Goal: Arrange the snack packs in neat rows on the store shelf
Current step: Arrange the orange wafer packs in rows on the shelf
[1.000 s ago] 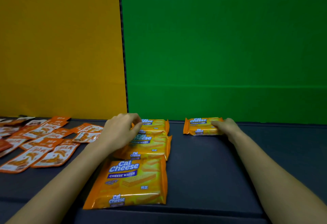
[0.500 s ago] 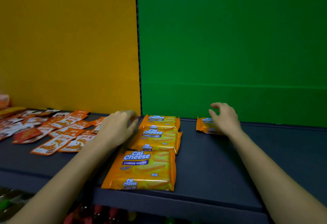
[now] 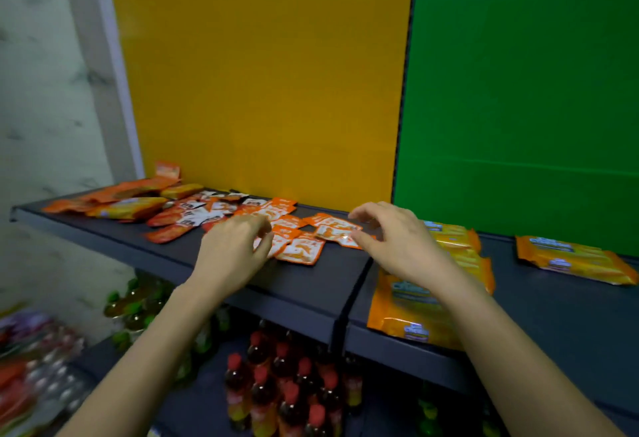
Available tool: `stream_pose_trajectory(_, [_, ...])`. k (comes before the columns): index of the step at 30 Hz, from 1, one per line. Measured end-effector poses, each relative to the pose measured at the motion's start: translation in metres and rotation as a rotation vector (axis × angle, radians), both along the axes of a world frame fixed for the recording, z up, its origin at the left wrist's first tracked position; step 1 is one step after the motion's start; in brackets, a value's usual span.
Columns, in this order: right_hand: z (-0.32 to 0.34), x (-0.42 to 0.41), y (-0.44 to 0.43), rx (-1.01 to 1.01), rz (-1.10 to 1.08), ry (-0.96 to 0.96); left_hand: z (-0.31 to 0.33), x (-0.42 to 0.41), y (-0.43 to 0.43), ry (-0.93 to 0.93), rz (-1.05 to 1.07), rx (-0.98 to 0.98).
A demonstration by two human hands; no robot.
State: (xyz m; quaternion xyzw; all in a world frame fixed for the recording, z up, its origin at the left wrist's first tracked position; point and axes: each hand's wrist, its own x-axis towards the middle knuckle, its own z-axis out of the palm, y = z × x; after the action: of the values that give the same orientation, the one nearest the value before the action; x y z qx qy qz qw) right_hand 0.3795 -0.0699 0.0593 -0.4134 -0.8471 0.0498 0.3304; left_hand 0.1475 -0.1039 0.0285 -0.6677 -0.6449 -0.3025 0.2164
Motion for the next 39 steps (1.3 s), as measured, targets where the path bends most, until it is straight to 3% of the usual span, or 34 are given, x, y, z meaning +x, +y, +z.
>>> stream_pose_trajectory(6, [-0.026, -0.011, 0.004, -0.043, 0.003, -0.008, -0.018, -0.008, -0.014, -0.026, 0.005, -0.051])
stream_pose_trajectory(12, [-0.056, -0.125, -0.016, -0.101, 0.062, 0.009, -0.043, -0.114, -0.056, 0.004, 0.073, -0.08])
stream_pose_trajectory(20, [-0.065, -0.246, -0.005, -0.199, 0.105, 0.021, -0.059, -0.221, -0.07, -0.094, 0.141, -0.121])
stream_pose_trajectory(30, [-0.054, -0.357, 0.071, -0.237, 0.071, 0.073, -0.055, -0.314, -0.013, -0.132, 0.175, -0.078])
stream_pose_trajectory(39, [-0.035, -0.428, 0.155, -0.306, -0.202, -0.045, -0.028, -0.378, 0.09, -0.136, 0.033, -0.041])
